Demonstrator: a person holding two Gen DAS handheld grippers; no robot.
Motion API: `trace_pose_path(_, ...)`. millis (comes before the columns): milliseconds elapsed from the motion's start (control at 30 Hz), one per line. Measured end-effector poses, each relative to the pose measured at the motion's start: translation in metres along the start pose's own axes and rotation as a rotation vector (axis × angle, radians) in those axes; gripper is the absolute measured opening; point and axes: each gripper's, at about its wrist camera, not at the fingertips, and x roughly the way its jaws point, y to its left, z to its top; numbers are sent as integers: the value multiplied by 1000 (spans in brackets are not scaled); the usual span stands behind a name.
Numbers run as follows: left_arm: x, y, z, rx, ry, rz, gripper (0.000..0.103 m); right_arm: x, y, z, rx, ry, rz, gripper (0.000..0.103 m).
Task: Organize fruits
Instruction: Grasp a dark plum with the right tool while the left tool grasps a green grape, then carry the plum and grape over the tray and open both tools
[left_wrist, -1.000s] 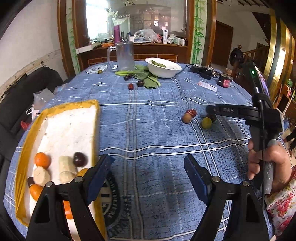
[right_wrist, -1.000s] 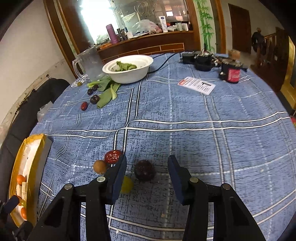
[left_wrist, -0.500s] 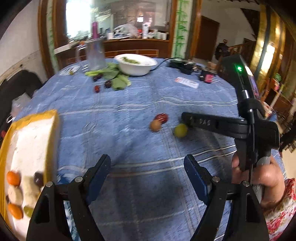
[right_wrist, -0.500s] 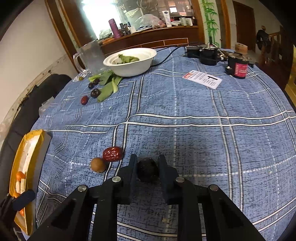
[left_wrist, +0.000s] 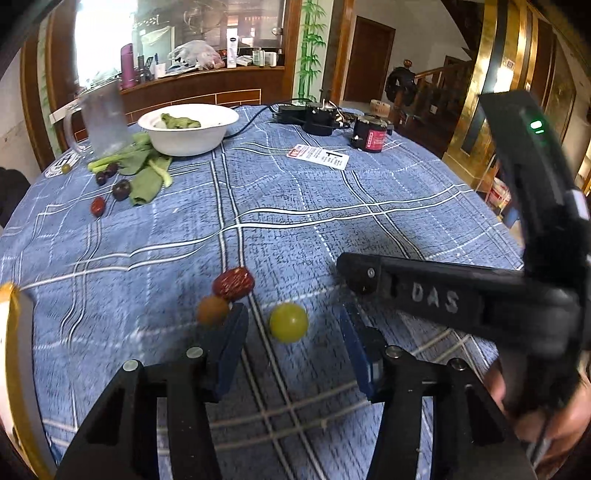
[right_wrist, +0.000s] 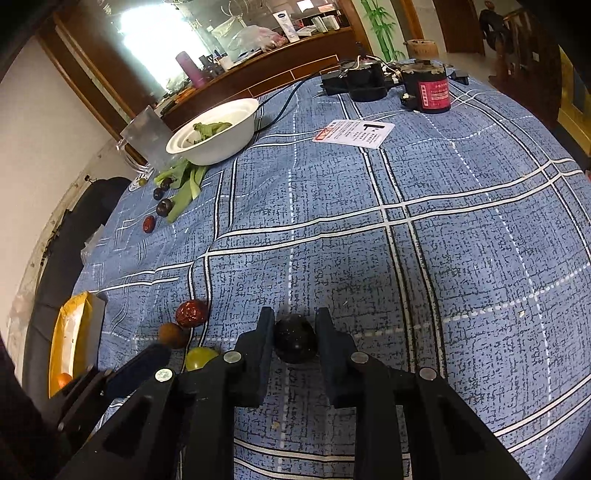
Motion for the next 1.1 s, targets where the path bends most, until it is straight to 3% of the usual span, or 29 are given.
trace_pose_path(67,9,0,0,5,17,13,38,0,2,0,-7,-1,-6,24)
trace_pose_path(100,12,2,-1,1,30,14,21,0,3,0,-11,-1,-9,24)
trace_pose_path(300,12,6,-6,-5,17,36,21,1,8,-1,-40,0,-23,24)
trace_pose_path(400,6,11,-5,-32,16,26,21,-1,10,-1,-37,0,26,24)
trace_pose_path(733,-66,46,-28,-147,-59,20,21,-17,27,-7,-67,-61,138,24)
trace_pose_path(833,-95,72,-45,-213,-83,53,22,-17,39,-14,-96,-60,137,24)
trace_pose_path(1100,-168,171,-105,-444,-130,242,22,-17,89,-44,-172,-23,151,24)
